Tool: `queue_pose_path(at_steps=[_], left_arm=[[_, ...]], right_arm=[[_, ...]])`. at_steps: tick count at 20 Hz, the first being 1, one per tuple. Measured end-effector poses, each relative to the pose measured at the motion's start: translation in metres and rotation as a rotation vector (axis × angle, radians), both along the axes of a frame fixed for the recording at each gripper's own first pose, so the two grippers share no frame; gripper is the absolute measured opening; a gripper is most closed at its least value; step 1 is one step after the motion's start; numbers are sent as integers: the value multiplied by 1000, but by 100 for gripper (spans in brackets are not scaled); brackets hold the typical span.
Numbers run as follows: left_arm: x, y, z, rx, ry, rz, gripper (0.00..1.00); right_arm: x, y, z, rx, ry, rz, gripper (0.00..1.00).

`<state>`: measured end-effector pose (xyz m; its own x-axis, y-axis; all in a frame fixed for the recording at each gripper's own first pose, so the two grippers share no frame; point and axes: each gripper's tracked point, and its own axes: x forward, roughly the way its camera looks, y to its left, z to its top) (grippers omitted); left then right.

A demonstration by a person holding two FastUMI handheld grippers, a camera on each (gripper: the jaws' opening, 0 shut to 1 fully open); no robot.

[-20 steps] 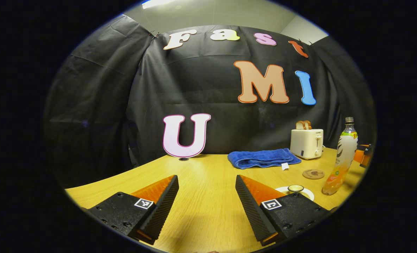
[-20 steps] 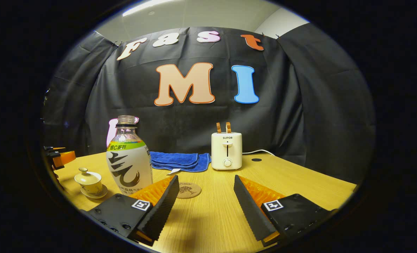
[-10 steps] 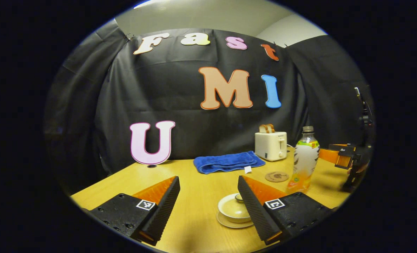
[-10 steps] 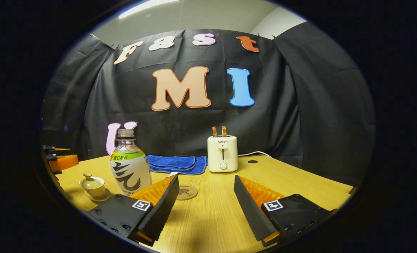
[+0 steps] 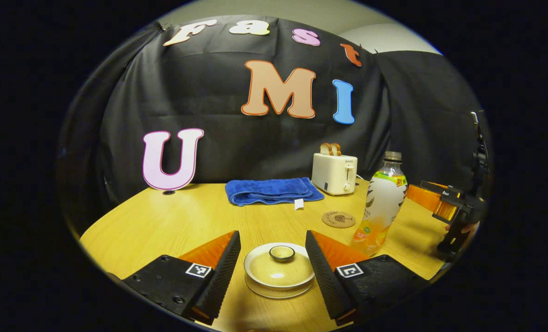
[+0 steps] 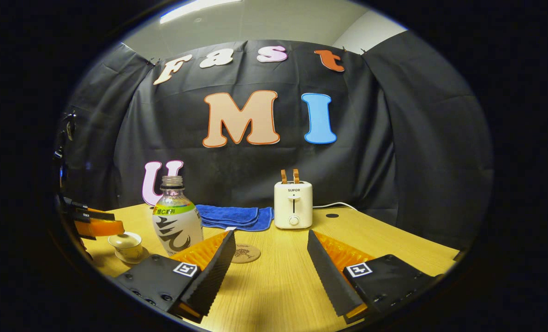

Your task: Open the teacup lid with one hand, grasp the water bottle and pour water into the teacup with the other hand; after pouring, place the water bottle on the coaster and then close the teacup lid.

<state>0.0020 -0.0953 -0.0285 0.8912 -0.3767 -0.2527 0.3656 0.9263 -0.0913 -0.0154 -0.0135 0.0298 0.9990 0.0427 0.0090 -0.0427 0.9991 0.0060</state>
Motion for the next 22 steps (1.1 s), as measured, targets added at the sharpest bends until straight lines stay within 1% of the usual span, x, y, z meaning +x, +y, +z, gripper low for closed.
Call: queue_pose_path(at_steps=[1, 3, 4, 6, 7, 8, 9, 10, 11, 14, 15, 17, 18, 19, 20, 21, 22], left_arm=[[1, 0, -4, 4, 21, -1, 77], [2, -2, -8, 8, 38, -4, 71], [3, -5, -8, 8, 41, -11, 70], [4, -5, -8, 20, 44, -13, 64], [5, -5, -8, 29, 43, -10, 53], [5, -7, -10, 30, 48, -16, 48], [4, -9, -11, 27, 54, -22, 39], [4, -10, -12, 34, 55, -21, 36], [4, -10, -11, 47, 47, -21, 31], [4, -9, -11, 72, 27, -25, 29], [5, -9, -11, 75, 25, -25, 27], [5, -8, -10, 59, 22, -19, 25], [5, -8, -11, 53, 23, -18, 23], [4, -8, -11, 55, 22, -16, 21], [6, -6, -7, 54, 8, -9, 20], [8, -4, -4, 55, -3, 2, 20], [9, -2, -3, 57, -6, 7, 20]], right_arm=[[0, -1, 1, 2, -2, -1, 100], [1, -4, 2, 7, -4, -4, 100], [1, -5, 2, 9, -5, -4, 99], [1, -5, 3, 9, -8, -7, 99], [1, -6, 3, 9, -9, -5, 100], [1, -5, 4, 9, -9, -3, 100], [1, -4, 3, 9, -8, 0, 97], [0, -3, 3, 7, -7, 3, 97], [0, -3, 2, 4, -6, 4, 100], [-1, -2, 6, 0, -13, 7, 100], [-2, -1, 6, 1, -16, 10, 100], [-2, 2, 9, 2, -18, 18, 100], [-3, 4, 10, 0, -18, 22, 97], [-4, 5, 10, -2, -19, 27, 100], [-4, 7, 10, -5, -19, 31, 100], [-5, 8, 10, -6, -17, 33, 97], [-5, 9, 11, -5, -17, 36, 100]])
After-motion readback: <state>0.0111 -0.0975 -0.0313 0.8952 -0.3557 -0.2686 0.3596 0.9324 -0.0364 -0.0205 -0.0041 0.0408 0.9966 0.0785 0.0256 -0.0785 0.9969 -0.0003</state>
